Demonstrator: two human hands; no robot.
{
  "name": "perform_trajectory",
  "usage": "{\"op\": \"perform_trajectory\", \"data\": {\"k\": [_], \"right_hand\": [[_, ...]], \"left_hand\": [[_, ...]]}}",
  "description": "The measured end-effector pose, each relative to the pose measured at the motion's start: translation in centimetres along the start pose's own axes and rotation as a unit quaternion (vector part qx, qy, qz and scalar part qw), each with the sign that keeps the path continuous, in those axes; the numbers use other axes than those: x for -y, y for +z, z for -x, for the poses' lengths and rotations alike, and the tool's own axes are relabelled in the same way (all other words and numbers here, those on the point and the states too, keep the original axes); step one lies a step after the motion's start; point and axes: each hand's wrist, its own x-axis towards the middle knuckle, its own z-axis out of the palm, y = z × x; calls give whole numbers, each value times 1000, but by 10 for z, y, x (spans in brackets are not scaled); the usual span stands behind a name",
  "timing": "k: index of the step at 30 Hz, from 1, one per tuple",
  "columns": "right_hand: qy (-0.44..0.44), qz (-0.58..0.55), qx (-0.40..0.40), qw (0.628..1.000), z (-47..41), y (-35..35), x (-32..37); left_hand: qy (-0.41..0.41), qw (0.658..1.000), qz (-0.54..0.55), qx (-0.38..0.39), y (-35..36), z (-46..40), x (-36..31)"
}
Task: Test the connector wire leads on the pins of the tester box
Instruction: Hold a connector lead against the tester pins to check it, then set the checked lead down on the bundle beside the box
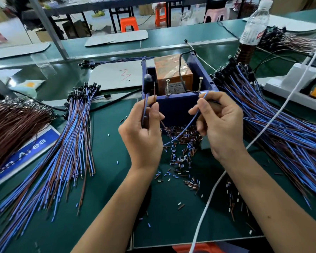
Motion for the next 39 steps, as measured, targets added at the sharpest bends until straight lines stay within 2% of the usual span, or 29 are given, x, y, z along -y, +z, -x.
{"op": "perform_trajectory", "data": {"k": [7, 13, 25, 39], "right_hand": [[-114, 145, -108, 977, -1, 0, -1], [-215, 264, -158, 927, -3, 3, 2], [-214, 289, -149, 921, -5, 5, 3], [-212, 288, -148, 922, -2, 2, 4]], "left_hand": [[-62, 998, 23, -14, 5, -3, 8], [-42, 999, -5, 8, 9, -1, 9], [-56, 997, 12, 47, 11, -3, 10], [-63, 997, 13, 41, 8, -2, 6]]}}
